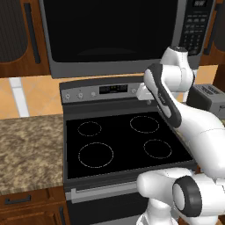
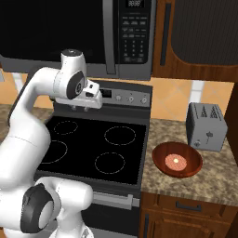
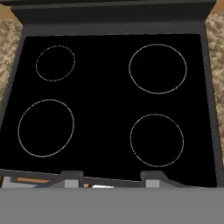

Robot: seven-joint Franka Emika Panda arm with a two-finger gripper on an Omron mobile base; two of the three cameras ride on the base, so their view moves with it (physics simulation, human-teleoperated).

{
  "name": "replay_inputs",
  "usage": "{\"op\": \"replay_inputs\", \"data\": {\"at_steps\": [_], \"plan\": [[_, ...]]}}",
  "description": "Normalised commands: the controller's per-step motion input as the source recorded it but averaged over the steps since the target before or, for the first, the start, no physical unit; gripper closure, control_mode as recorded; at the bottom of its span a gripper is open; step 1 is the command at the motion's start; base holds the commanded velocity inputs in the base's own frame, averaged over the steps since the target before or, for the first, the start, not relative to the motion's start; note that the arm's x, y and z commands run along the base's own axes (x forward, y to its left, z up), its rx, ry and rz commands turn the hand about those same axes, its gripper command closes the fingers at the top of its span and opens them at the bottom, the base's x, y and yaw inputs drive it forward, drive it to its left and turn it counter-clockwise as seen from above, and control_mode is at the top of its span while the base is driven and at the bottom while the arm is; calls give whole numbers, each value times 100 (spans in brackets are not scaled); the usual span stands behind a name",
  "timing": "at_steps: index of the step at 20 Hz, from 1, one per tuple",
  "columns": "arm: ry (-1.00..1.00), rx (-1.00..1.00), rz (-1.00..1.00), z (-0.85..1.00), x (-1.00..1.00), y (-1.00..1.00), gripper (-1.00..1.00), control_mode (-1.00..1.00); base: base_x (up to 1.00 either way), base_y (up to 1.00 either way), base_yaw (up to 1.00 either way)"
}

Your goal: Open the microwave, place the bowl with waffle inside the microwave, then close the microwave door and turn it on.

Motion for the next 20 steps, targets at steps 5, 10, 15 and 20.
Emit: {"op": "replay_inputs", "data": {"at_steps": [5,10,15,20], "plan": [[-25,1,0,8,-58,-8,-100,-100,0,0,0],[-57,2,0,70,-75,-1,-100,-100,0,0,0],[-32,0,-6,100,-35,-7,-100,-100,0,0,0],[-11,0,-20,100,0,-30,-100,-100,0,0,0]]}}
